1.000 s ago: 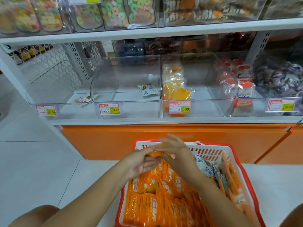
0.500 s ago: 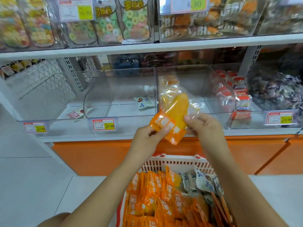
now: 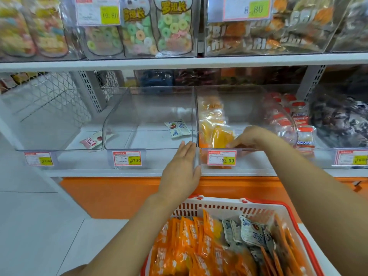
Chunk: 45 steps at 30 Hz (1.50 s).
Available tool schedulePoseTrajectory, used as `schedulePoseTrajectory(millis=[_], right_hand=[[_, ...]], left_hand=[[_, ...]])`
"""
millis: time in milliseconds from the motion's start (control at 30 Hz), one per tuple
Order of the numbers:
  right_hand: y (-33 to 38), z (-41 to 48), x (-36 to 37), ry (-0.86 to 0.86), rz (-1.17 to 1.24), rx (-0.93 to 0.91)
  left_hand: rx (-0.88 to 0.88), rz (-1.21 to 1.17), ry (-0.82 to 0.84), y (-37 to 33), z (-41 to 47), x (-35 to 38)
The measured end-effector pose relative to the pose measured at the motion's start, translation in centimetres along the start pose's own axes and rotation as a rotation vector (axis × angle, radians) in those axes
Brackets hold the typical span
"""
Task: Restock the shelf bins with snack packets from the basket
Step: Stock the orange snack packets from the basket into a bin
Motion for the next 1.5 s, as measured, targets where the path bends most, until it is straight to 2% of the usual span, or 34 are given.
schedulePoseTrajectory(millis=[100,200,333,433,533,633,700,767,833,967,1033,1133,1200,1267,1367,1433,1500], right_hand=[[0.2,0.0,1.0,0.053,0.005,0.029],[1.8,-0.3,0.8,-0.015,-0.01,-0.061],[3.0,-0.8,1.2,-0.064,0.108,-0.154],[3.0,-1.1,1.2,-0.083,0.041,-0.16],[3.1,-2.2,-0.6,-0.267,-0.042,-0.191],[3.7,-6.9,-2.2,-0.548,0.15,-0.469],[3.0,-10.4,-1.1,-0.624,0.222,-0.647],[1.9,-12.1,2.3,-0.581,0.127,-0.738],[0.1,-11.8,7.0,-0.461,0.006,-0.707],[-6.9,-5.6,17.7,-0.112,-0.241,-0.355],[-10.7,-3.1,21.6,0.041,-0.172,-0.189],[-15.4,-1.2,25.6,0.224,0.072,0.076],[-17.3,-0.5,27.6,0.291,0.097,0.135],[-17.7,-0.1,28.6,0.296,0.056,0.068],[-17.5,-0.9,28.8,0.218,0.081,0.004],[-16.1,-1.7,28.0,0.066,0.028,-0.118],[-14.2,-2.9,27.4,-0.098,-0.165,-0.29]], left_hand=[[0.009,0.009,0.008,-0.1,0.0,-0.1],[0.027,0.016,0.004,0.0,0.2,-0.1],[0.046,0.02,0.006,0.1,0.2,0.2],[0.06,0.023,0.01,0.1,0.0,0.3],[0.076,0.015,-0.01,0.0,-0.8,-0.1],[0.083,-0.03,-0.087,0.4,-2.6,-0.8],[0.056,-0.065,-0.1,1.1,-4.3,-0.5],[-0.003,-0.053,-0.001,2.4,-6.2,1.4],[-0.076,-0.011,0.203,4.2,-8.6,4.5],[-0.2,0.127,0.557,8.6,-14.9,9.4],[-0.233,0.124,0.664,9.6,-17.4,10.5],[-0.23,0.013,0.707,9.2,-18.7,10.8],[-0.238,-0.027,0.713,9.2,-18.8,11.0],[-0.265,-0.03,0.722,9.6,-18.7,11.3],[-0.295,-0.027,0.724,10.2,-18.2,11.5],[-0.297,-0.013,0.722,10.5,-17.7,11.7],[-0.313,0.023,0.71,11.2,-17.0,12.0]])
Point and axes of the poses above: each hand's wrist, its own z-axis towards the middle knuckle, its own x-axis out of the palm, y = z × x, the point moved 10 cm from there along z, towards the middle knuckle, and after that the axes turned 8 degrees about x, right-handed, at the moved point
